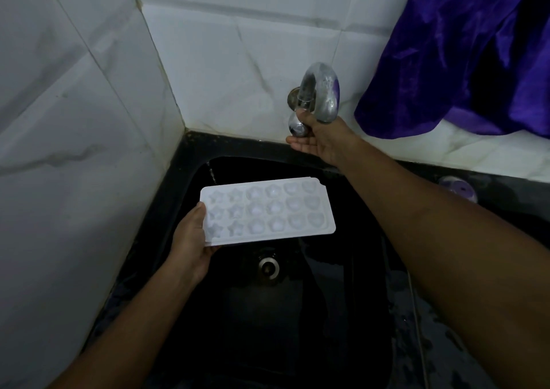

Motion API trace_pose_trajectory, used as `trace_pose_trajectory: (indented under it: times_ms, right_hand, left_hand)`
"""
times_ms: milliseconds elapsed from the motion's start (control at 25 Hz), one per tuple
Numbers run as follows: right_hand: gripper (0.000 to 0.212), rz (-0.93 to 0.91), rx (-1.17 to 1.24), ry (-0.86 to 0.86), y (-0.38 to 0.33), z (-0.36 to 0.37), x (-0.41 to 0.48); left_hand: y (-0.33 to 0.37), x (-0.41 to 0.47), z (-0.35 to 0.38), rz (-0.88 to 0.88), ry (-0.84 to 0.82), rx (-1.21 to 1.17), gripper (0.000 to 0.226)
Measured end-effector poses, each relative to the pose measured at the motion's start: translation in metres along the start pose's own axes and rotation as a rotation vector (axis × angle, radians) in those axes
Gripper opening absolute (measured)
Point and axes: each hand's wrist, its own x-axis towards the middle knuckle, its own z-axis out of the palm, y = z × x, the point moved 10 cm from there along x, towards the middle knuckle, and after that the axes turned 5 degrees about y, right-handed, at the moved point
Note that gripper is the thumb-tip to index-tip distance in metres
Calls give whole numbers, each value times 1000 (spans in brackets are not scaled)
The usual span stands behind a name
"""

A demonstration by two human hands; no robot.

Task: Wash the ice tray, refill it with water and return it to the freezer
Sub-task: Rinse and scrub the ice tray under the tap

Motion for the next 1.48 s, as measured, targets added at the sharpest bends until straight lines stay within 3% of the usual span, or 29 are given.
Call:
trace_pose_trajectory:
  times_ms: [280,440,760,920,1040,1200,1480]
  right_hand:
    - [40,-41,-32,26,-2,-3,1]
    - [37,11,-34,-20,15,-13,3]
    - [59,-7,-108,-4,23,-40,4]
    - [49,-61,-372,97,35,-65,-18]
    - [28,-3,-297,151,81,-97,-48]
    - [20,46,-133,207,127,-127,-67]
    - [18,-57,-98,294,105,-174,-71]
  left_hand:
    - [-3,1,13,-9,-12,-10,34]
    - [-5,4,14,-17,-29,-9,34]
    - [-9,11,26,-29,-52,-6,34]
    - [-11,14,33,-44,-73,-43,36]
    - [-13,14,39,-40,-93,-67,36]
    - [-26,5,58,-46,-197,-27,39]
    - [-36,-7,112,-160,-418,-36,58]
